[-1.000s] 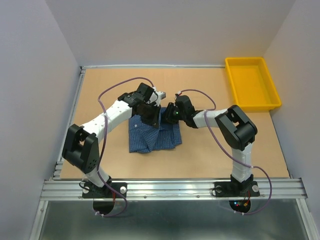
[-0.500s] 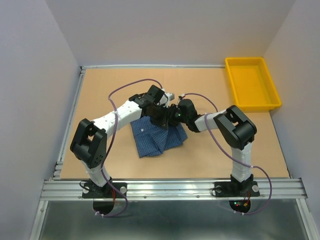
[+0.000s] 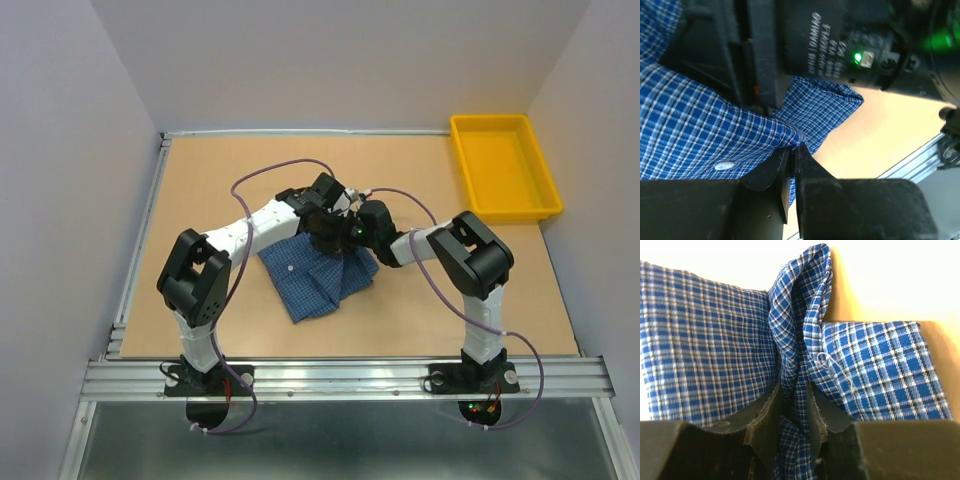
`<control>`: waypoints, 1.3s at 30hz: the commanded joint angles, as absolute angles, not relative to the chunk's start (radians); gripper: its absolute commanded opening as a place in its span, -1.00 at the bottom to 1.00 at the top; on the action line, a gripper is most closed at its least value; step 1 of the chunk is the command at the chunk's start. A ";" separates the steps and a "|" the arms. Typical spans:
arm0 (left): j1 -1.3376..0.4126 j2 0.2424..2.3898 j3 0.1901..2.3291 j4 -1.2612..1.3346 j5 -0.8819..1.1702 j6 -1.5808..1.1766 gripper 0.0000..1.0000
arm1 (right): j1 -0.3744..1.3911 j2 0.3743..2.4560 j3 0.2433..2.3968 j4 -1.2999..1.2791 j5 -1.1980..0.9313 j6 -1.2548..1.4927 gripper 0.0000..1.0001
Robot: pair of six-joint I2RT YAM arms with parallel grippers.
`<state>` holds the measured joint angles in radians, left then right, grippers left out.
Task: Fold and stack the long sleeve shirts
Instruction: Fold the shirt
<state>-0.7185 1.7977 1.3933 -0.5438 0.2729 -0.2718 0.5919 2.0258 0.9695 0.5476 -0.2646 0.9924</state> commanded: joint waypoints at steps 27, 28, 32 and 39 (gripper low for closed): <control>-0.378 1.264 1.066 -0.272 0.315 -0.420 0.37 | 0.627 1.483 1.176 -0.213 -0.158 0.500 0.15; -0.368 1.272 1.051 -0.255 0.310 -0.422 0.36 | 0.653 1.482 1.177 -0.218 -0.147 0.508 0.15; -0.341 1.347 1.003 -0.177 0.330 -0.440 0.26 | 0.804 1.525 1.201 -0.227 -0.089 0.538 0.15; -0.316 1.450 0.966 -0.097 0.314 -0.449 0.25 | 0.913 1.640 1.214 -0.227 -0.035 0.617 0.15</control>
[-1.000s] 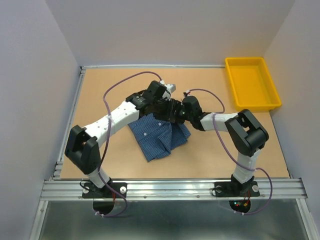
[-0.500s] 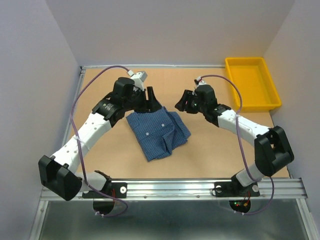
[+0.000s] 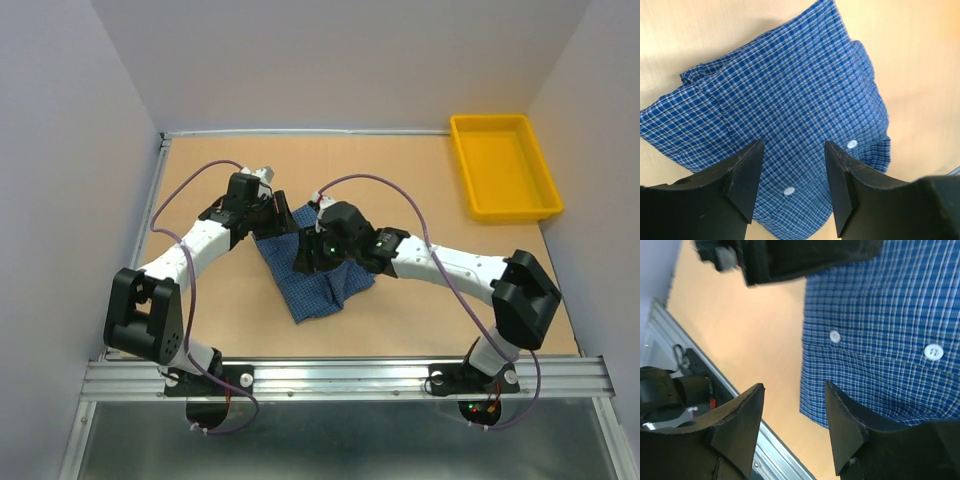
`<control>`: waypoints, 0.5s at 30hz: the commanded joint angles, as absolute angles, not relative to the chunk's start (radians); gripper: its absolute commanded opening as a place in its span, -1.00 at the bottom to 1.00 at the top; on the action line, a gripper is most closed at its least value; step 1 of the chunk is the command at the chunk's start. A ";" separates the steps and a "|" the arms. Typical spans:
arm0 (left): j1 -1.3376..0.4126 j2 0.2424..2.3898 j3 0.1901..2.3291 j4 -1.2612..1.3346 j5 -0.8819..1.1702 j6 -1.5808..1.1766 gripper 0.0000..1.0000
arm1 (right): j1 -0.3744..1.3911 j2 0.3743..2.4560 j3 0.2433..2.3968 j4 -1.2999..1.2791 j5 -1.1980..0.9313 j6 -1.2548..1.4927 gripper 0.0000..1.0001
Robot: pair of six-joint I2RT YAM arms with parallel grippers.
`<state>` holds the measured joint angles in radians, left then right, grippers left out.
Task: Fold and stack the long sleeve shirts
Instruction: Fold the shirt
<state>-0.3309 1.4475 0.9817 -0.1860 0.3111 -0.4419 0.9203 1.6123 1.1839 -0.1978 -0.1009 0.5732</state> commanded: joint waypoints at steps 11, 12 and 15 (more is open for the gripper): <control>-0.311 1.555 0.980 -0.054 0.310 -0.460 0.25 | 0.783 1.497 0.957 -0.253 0.159 0.591 0.09; -0.311 1.565 0.982 -0.051 0.310 -0.460 0.25 | 0.747 1.476 0.937 -0.255 0.164 0.585 0.09; -0.311 1.612 0.997 -0.046 0.322 -0.459 0.25 | 0.683 1.418 0.878 -0.255 0.176 0.542 0.08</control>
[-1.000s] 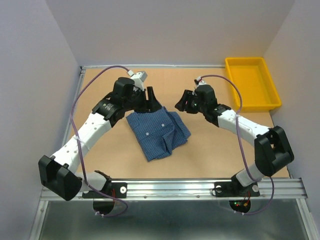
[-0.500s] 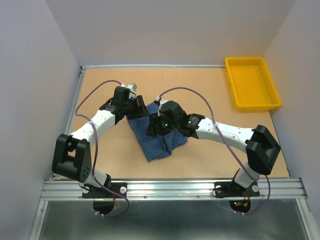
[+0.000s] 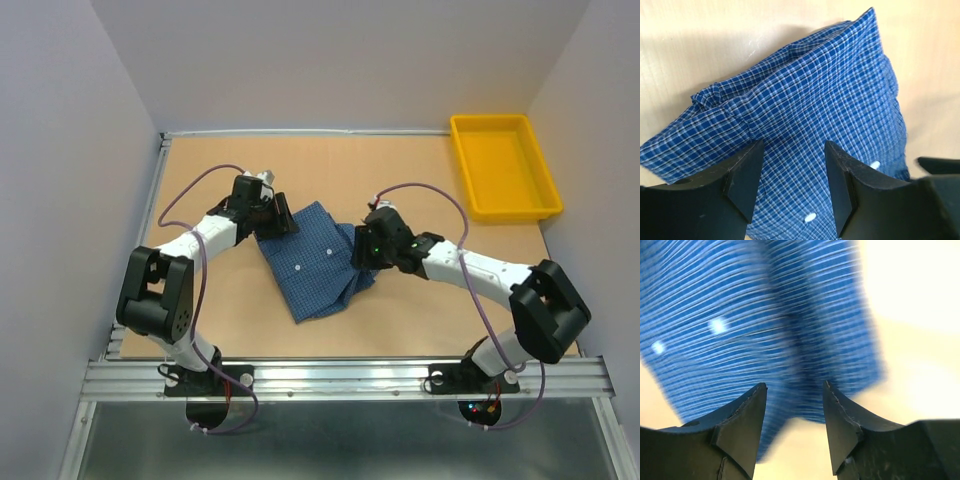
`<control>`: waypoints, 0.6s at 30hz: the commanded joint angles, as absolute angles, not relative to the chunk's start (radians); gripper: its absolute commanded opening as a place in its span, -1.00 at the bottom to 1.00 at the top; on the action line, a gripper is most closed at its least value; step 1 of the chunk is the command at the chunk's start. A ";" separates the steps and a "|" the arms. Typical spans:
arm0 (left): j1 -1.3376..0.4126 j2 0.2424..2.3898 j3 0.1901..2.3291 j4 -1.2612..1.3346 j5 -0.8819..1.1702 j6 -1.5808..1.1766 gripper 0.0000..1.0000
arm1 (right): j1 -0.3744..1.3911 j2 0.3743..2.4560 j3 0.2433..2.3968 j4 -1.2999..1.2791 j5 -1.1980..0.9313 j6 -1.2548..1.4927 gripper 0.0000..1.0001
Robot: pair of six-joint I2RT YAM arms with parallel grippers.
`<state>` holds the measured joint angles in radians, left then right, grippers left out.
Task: Fold and stack the long sleeve shirts
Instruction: Fold the shirt
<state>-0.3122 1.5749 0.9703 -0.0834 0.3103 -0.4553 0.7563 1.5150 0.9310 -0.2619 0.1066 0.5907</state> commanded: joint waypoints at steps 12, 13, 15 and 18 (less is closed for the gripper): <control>-0.318 1.526 1.104 -0.112 0.414 -0.459 0.28 | 0.670 1.318 1.006 -0.285 -0.037 0.526 0.05; -0.318 1.505 1.100 -0.121 0.407 -0.459 0.29 | 0.676 1.324 1.020 -0.296 -0.038 0.550 0.06; -0.318 1.436 1.071 -0.136 0.385 -0.456 0.36 | 0.707 1.338 1.032 -0.328 -0.032 0.604 0.11; -0.318 1.320 0.991 -0.163 0.302 -0.468 0.43 | 0.758 1.344 1.013 -0.359 0.047 0.676 0.22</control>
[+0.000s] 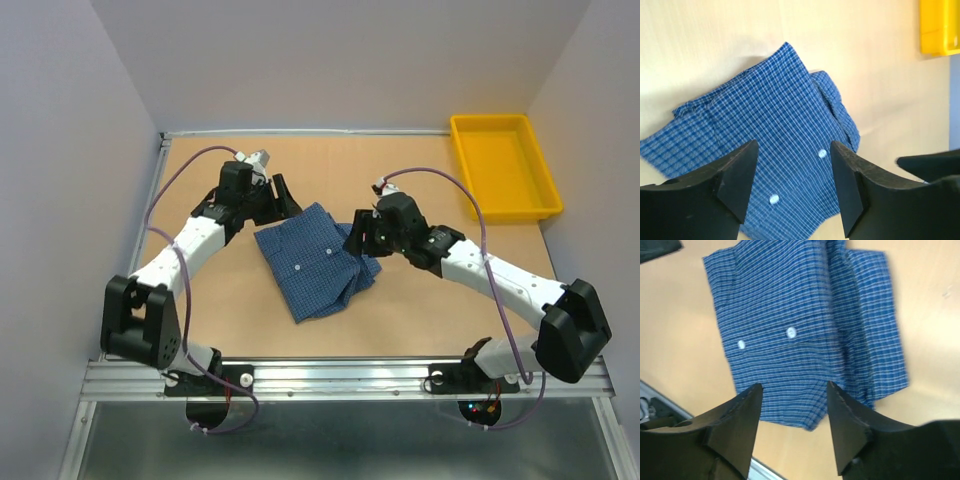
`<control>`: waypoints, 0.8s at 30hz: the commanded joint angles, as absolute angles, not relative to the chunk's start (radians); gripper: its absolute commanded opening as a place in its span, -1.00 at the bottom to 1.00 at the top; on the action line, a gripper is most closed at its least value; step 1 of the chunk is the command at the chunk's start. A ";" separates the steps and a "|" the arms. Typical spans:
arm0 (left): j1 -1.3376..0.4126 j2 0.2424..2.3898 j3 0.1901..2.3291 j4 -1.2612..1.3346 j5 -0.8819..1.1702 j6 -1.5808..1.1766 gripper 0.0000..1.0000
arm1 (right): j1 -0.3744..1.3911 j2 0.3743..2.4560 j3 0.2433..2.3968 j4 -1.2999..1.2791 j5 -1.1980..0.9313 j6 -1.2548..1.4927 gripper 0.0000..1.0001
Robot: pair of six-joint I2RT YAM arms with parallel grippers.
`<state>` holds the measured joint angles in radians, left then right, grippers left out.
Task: Fold and stack the long sleeve shirts
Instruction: Fold the shirt
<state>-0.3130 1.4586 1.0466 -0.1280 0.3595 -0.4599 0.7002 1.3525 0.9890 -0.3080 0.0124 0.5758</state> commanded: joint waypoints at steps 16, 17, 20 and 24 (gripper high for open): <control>-0.321 1.163 0.712 -0.074 0.282 -0.560 0.57 | 0.790 1.443 0.908 -0.359 0.155 0.880 0.22; -0.322 1.157 0.698 -0.071 0.282 -0.571 0.57 | 0.790 1.437 0.901 -0.359 0.153 0.888 0.22; -0.327 1.144 0.675 -0.054 0.287 -0.586 0.57 | 0.792 1.405 0.871 -0.359 0.143 0.932 0.25; -0.365 1.143 0.673 -0.038 0.298 -0.580 0.57 | 0.792 1.353 0.839 -0.356 0.095 0.991 0.37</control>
<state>-0.3279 1.1748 0.6800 -0.0921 0.2871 -0.5777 0.7906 1.4242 0.8715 -0.3641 0.1177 0.9176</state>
